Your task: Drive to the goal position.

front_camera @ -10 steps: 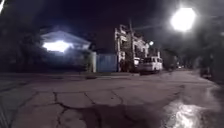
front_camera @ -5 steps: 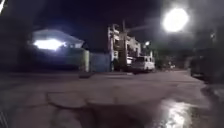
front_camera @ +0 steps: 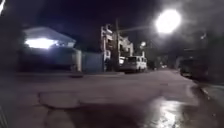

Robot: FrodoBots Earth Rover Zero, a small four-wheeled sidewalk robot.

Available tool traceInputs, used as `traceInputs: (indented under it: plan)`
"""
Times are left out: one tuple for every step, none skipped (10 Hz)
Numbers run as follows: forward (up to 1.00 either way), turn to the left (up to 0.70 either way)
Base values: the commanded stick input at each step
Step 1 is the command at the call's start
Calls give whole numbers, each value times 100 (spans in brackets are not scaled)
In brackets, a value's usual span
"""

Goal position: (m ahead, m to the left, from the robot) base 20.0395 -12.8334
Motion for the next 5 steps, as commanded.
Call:
traceInputs:
  plan:
    - [0, -70]
    - [0, -70]
    - [0, -70]
    - [0, -70]
    - [0, -70]
